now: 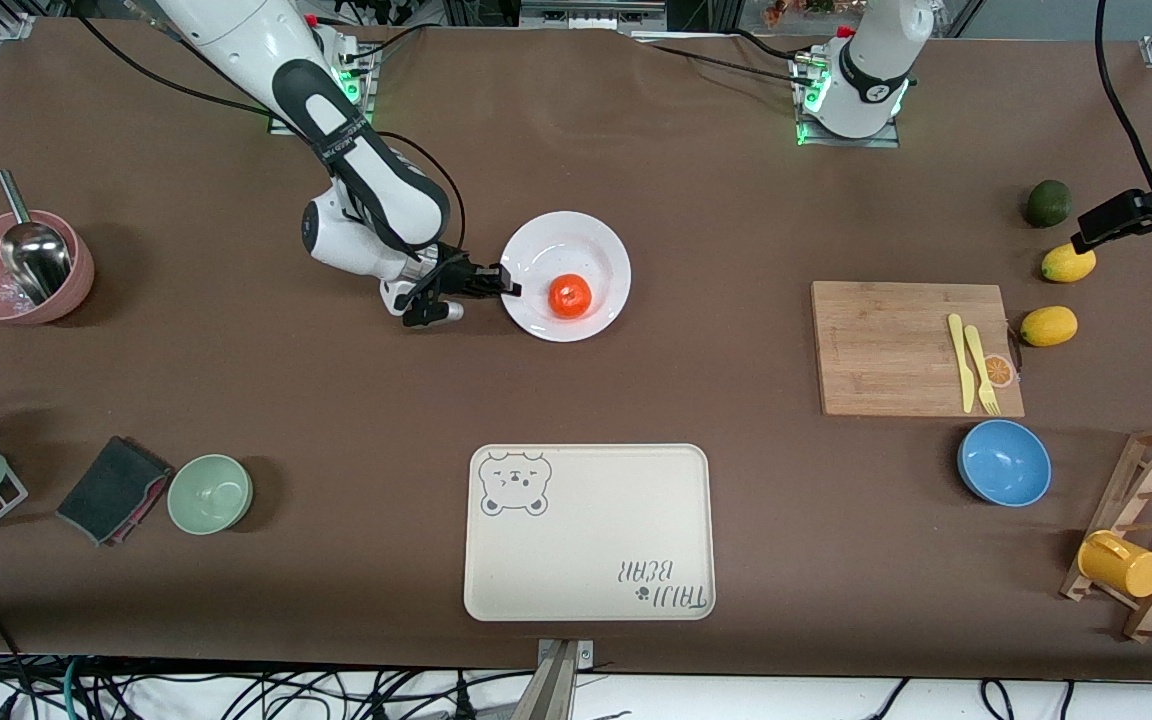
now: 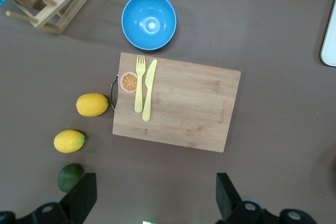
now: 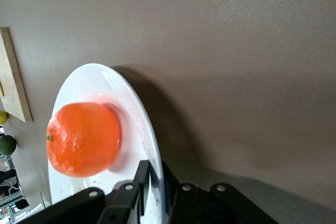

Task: Place orange and plate with both arms
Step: 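Move the right gripper to the plate rim and grasp it, then carry the plate with the right gripper onto the bear placemat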

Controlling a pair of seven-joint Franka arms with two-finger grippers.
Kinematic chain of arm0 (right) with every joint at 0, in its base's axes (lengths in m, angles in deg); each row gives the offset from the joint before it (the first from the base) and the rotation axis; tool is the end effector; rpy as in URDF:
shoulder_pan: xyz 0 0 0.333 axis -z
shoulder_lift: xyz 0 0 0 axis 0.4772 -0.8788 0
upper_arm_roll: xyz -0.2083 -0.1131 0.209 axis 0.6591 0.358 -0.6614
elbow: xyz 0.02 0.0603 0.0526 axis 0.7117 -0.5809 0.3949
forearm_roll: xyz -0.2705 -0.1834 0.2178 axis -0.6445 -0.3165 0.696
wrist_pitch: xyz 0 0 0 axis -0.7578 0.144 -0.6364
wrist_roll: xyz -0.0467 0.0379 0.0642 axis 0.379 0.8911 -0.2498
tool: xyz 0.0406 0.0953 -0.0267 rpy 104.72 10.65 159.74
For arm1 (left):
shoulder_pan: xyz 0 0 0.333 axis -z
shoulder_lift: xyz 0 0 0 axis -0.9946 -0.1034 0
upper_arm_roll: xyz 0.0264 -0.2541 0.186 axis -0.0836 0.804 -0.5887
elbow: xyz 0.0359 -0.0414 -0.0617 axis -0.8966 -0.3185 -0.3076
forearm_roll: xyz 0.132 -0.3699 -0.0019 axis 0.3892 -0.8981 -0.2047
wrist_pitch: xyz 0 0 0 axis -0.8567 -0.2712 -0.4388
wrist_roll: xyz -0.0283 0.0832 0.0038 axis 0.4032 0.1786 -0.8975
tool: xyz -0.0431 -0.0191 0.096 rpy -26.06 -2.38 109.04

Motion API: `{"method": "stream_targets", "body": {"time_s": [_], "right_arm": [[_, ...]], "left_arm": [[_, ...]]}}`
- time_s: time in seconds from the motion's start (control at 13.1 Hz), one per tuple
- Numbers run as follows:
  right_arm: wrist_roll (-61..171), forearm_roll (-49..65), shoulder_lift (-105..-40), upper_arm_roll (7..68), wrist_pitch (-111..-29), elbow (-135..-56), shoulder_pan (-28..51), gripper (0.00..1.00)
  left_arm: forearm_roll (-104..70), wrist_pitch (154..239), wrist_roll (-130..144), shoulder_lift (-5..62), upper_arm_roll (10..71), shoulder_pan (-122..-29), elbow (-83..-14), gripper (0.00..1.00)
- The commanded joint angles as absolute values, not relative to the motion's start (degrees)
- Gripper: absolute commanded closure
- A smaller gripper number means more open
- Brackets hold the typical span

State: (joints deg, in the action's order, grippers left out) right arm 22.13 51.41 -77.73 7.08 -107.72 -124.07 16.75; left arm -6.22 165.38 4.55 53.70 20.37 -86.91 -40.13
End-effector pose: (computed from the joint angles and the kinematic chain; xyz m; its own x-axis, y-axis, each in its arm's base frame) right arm 0.4298 0.2956 0.1465 0.9913 -0.0384 -0.1257 -0.1137 -0.7306 -0.6733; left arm 0.5447 0.0502 0.6100 0.9830 0.1606 -0.0884 0.1573 -0.9866 -0.0435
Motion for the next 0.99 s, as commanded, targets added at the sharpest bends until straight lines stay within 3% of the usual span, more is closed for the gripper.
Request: {"method": "stream_targets", "body": {"time_s": [0.0, 0.91], "right_arm": [[20.5, 52.6, -78.7, 6.7, -108.7, -123.7, 18.0, 1.00], [20.3, 55.2, -72.9, 7.7, -108.8, -121.1, 18.3, 1.00]], "left_arm": [[-5.3, 160.7, 4.4, 53.3, 20.5, -86.4, -35.8, 0.00], [-8.5, 161.4, 4.5, 53.7, 22.6, -85.6, -35.6, 0.00]]}}
